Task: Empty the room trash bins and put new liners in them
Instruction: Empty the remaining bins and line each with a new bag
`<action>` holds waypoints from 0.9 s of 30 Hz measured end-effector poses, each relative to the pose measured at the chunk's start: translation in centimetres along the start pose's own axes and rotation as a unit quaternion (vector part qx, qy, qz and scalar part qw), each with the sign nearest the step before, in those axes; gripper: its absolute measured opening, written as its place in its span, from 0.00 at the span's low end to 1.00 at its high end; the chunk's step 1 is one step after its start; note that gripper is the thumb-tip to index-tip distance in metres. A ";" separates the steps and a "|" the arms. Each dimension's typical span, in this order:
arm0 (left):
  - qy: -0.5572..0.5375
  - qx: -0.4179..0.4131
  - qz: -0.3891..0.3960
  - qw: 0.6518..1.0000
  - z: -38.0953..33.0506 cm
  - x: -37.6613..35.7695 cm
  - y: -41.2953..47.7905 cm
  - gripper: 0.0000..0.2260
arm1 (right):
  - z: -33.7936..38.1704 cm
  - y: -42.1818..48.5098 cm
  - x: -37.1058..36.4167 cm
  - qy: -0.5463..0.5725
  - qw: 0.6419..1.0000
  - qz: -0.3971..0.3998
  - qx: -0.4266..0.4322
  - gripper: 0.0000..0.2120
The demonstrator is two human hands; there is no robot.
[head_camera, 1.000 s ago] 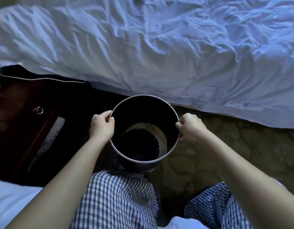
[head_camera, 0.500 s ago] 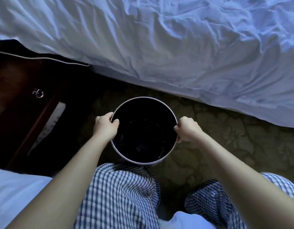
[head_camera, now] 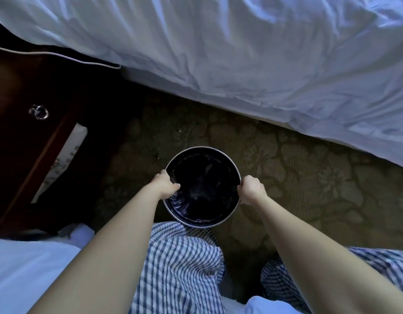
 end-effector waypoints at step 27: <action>0.158 -0.015 0.088 0.983 -4.1 -1.1 -0.6 0.21 | -1.0 -0.6 -2.4 0.110 0.983 0.148 -0.001 0.14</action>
Point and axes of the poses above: each hand's wrist, its own y-axis towards the middle knuckle, its own x-axis out of the back of the hand, z = x × y, the point moved 9 cm from there along y, towards the middle knuckle, and after that the axes turned 13 degrees about -x, right-handed, at the moved point
